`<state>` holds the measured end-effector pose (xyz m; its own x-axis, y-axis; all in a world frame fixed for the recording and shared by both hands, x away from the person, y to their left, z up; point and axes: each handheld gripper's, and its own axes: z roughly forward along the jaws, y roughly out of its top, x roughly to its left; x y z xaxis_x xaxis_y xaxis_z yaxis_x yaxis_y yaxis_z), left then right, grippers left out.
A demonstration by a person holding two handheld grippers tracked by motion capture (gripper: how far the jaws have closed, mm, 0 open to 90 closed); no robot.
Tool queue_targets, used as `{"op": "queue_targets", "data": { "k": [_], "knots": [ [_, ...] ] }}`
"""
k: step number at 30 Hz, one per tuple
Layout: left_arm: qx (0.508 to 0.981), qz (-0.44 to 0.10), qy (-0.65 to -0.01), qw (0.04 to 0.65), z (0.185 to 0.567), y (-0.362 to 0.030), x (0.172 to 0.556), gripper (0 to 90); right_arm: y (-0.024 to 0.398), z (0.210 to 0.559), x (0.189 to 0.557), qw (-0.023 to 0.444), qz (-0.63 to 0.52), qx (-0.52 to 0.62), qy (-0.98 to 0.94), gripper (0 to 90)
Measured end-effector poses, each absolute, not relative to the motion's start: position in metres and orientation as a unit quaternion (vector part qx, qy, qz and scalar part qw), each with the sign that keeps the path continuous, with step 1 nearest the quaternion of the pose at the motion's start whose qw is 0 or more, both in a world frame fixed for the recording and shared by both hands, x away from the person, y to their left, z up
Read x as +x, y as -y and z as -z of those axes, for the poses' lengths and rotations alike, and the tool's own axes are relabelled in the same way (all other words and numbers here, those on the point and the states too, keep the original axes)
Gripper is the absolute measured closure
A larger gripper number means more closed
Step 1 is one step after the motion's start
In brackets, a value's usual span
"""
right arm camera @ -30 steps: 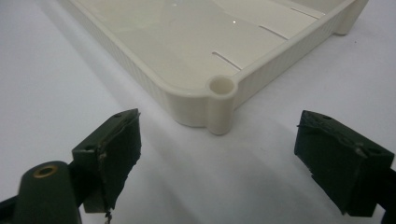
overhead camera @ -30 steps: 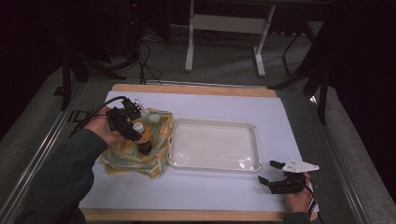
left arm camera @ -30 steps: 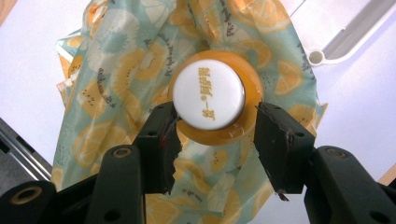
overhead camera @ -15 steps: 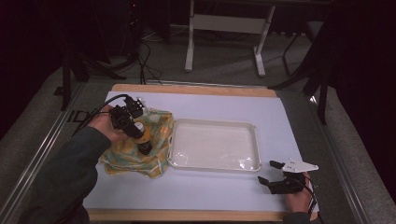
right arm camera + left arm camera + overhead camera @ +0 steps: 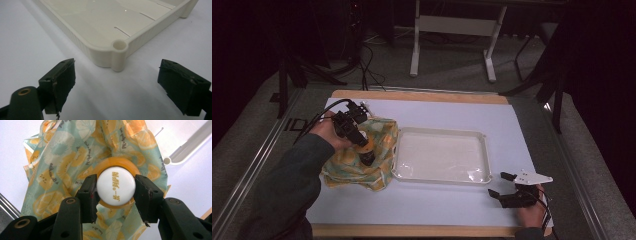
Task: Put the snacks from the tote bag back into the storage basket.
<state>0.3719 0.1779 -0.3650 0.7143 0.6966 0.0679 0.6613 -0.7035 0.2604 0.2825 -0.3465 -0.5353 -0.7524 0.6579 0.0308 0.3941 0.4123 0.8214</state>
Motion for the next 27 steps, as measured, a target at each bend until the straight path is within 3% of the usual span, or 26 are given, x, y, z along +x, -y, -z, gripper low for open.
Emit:
{"op": "queue_targets", "data": {
  "k": [18, 27],
  "knots": [
    [0.919, -0.076, -0.373, 0.105, 0.3644, -0.1762, 0.3750, 54.2, 0.3464, 0.5354, 0.2828, 0.150, -0.439, 0.317, -0.827, 14.3],
    [0.922, -0.074, -0.367, 0.098, 0.3617, -0.1761, 0.3746, 58.4, 0.3461, 0.5355, 0.2827, 0.150, -0.437, 0.317, -0.828, 14.3]
  ]
}}
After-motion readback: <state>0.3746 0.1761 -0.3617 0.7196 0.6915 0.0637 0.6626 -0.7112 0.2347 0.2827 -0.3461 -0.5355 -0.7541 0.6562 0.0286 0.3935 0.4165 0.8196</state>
